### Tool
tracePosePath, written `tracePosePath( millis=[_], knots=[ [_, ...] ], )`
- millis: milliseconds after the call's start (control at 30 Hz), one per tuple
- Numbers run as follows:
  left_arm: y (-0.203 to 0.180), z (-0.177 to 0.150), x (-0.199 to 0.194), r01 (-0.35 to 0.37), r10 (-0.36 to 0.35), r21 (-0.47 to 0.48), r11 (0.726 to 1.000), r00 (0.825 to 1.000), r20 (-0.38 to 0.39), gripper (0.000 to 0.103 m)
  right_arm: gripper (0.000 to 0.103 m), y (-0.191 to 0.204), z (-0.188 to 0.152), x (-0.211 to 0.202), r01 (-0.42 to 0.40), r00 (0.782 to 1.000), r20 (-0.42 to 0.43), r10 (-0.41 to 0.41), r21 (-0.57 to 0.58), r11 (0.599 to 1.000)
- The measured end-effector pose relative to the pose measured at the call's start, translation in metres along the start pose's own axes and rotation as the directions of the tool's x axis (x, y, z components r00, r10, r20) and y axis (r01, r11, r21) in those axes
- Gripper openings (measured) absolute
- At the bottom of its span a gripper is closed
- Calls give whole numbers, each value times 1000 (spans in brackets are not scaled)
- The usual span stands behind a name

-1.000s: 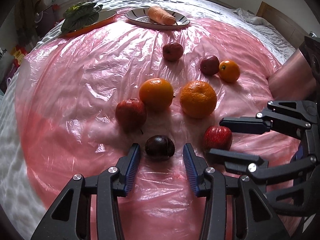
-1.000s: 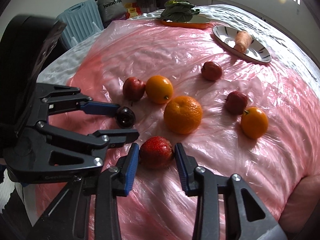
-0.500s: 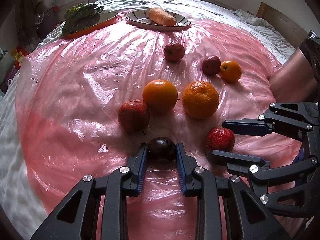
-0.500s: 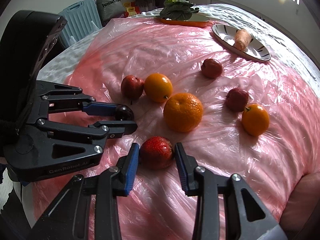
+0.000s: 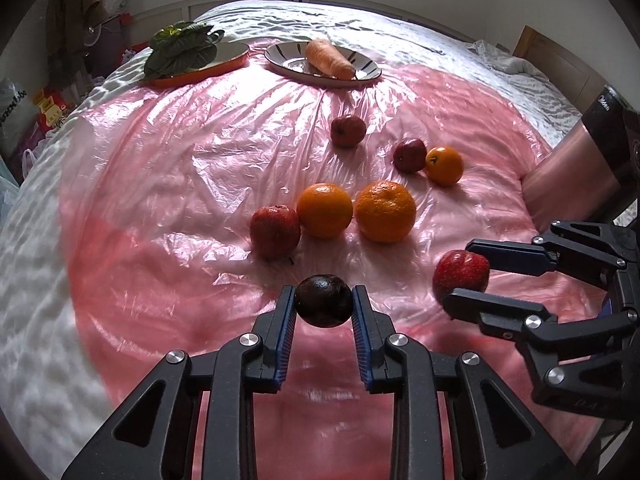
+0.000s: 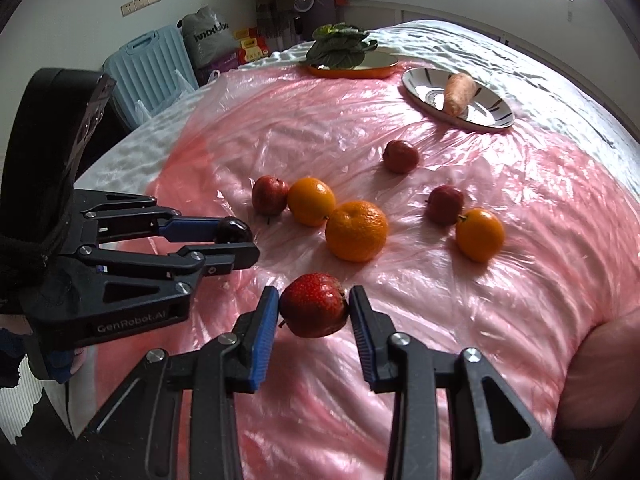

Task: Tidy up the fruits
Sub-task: 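Carry the plum and red apple in both tools to the green tray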

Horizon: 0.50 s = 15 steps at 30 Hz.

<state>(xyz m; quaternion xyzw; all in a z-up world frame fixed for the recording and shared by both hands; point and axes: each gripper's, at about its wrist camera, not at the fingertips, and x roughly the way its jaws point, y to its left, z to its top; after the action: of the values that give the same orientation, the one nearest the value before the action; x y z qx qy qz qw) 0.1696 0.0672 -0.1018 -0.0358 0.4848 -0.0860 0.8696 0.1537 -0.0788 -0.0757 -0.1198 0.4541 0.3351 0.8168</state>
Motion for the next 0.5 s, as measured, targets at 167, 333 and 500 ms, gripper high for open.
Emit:
tracePosePath(
  millis=[167, 333, 500],
  knots=[
    [-2, -8, -19, 3, -3, -5, 1000, 1000, 20, 23, 57, 2, -12, -23, 6, 1000, 25, -7, 24, 1000],
    [-9, -20, -39, 17, -17, -6, 1000, 999, 39, 23, 57, 4, -33, -47, 13, 999, 49, -16, 49, 999],
    [-25, -38, -54, 34, -35, 14, 999, 998, 44, 23, 57, 2, -65, -71, 25, 997, 68, -31, 84, 996]
  ],
)
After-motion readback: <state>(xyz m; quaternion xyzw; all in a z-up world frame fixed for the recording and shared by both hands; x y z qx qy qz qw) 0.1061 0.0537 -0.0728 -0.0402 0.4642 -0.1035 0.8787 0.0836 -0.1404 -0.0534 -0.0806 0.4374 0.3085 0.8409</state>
